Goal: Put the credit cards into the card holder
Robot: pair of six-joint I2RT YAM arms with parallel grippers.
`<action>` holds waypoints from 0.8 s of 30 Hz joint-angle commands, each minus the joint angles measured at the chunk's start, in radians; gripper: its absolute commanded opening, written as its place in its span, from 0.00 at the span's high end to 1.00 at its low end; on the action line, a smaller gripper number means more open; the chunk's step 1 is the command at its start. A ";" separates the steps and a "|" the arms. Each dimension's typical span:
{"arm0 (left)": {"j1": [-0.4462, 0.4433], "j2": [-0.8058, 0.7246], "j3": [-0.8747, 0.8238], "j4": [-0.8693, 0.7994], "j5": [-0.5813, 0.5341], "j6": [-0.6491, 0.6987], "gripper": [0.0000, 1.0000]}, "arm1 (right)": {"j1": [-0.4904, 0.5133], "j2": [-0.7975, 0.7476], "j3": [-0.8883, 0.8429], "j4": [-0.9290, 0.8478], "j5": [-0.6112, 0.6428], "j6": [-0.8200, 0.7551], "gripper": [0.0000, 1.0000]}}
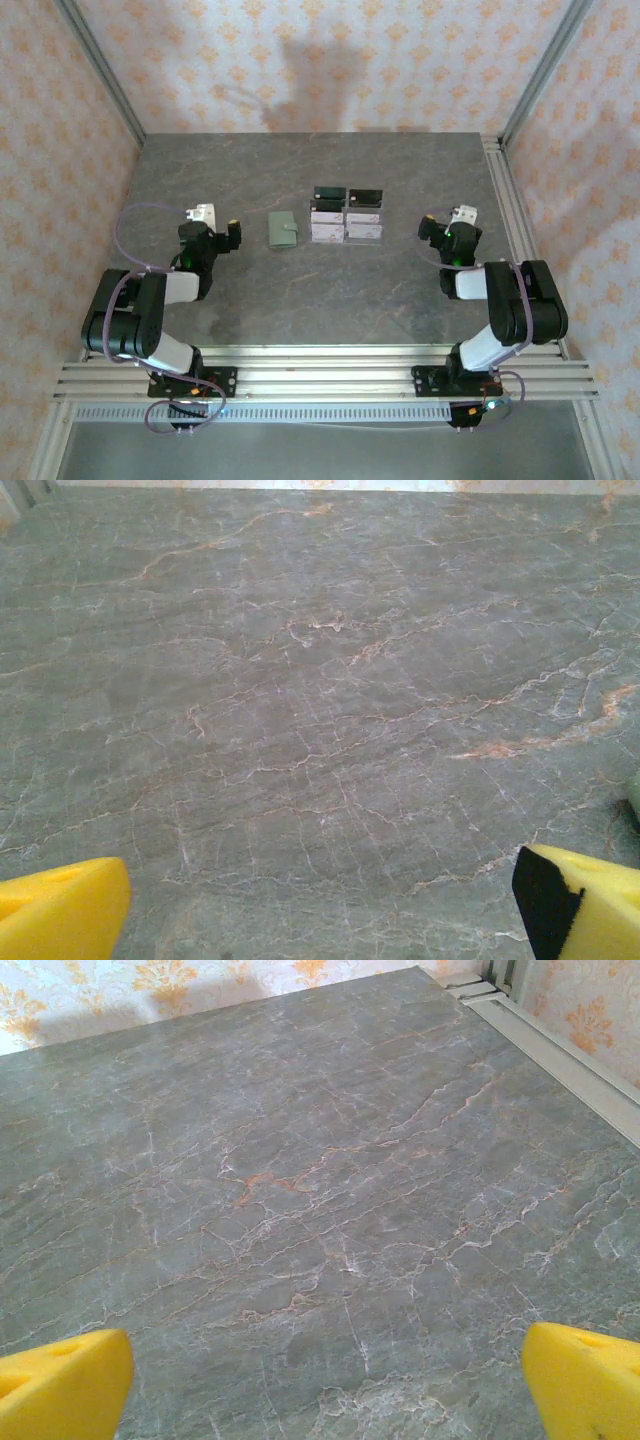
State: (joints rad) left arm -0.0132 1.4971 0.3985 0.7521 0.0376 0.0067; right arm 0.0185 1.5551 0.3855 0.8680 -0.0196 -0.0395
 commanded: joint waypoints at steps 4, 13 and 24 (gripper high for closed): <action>-0.003 -0.003 0.023 -0.003 -0.006 0.021 0.00 | -0.005 -0.004 0.006 0.018 -0.005 -0.012 0.01; -0.002 0.000 0.032 -0.015 -0.028 0.011 0.00 | -0.006 -0.005 0.006 0.017 -0.004 -0.011 0.01; -0.002 -0.001 0.028 -0.013 -0.031 0.008 0.00 | -0.005 -0.007 0.004 0.019 0.005 -0.007 0.01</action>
State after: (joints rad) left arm -0.0132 1.4971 0.4103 0.7471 0.0212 0.0086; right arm 0.0185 1.5551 0.3855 0.8684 -0.0193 -0.0391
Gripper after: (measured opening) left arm 0.998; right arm 0.993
